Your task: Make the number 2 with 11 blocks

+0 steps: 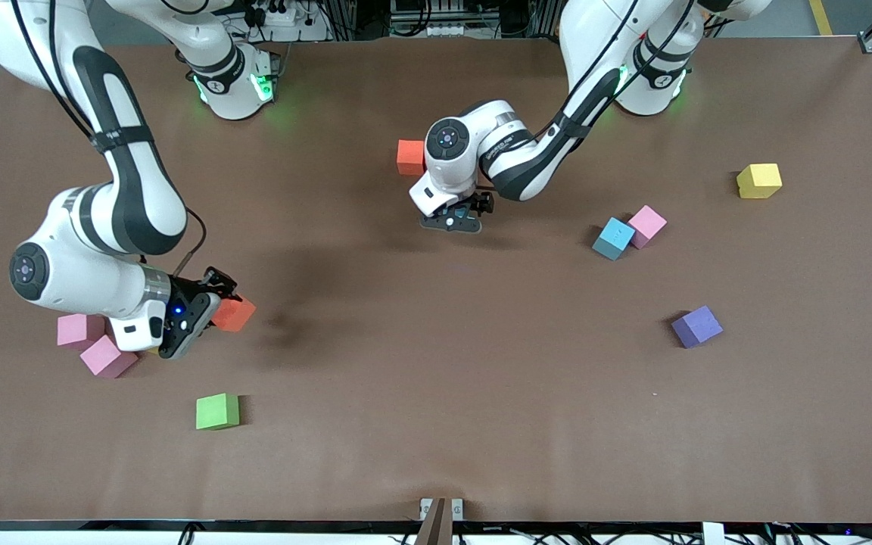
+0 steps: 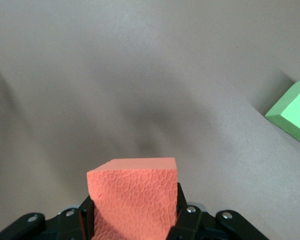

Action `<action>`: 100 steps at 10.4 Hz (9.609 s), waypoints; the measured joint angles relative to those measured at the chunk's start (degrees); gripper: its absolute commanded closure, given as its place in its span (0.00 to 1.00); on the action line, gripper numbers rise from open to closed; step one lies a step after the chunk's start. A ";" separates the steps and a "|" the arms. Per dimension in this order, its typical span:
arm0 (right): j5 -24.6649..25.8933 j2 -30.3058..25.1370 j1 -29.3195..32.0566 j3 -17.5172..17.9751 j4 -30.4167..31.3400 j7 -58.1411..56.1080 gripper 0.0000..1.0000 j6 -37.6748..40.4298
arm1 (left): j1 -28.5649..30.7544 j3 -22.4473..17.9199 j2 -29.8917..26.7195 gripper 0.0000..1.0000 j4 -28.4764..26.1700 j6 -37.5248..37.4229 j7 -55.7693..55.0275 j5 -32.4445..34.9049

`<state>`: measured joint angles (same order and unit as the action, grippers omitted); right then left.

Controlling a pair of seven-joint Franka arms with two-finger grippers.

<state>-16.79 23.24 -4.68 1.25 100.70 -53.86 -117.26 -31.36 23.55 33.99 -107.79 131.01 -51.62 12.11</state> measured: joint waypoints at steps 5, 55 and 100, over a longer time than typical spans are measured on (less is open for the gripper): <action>1.30 -1.82 -3.26 0.42 -0.01 0.07 0.81 4.59 | 1.56 0.00 -4.01 0.00 0.26 -2.40 -0.03 0.00; -5.62 4.73 -54.48 -4.89 20.71 11.44 0.00 -41.80 | 42.49 4.85 -21.53 0.29 -34.90 15.70 59.05 0.00; -6.15 15.90 -4.74 -23.54 -1.15 -37.82 0.45 -12.87 | -6.49 1.58 3.14 0.59 11.13 8.03 -93.77 -4.44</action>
<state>-22.94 39.14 -9.42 -22.29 99.55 -91.68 -130.12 -37.85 25.13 37.14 -96.67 139.04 -145.39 7.67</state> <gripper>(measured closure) 0.123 0.432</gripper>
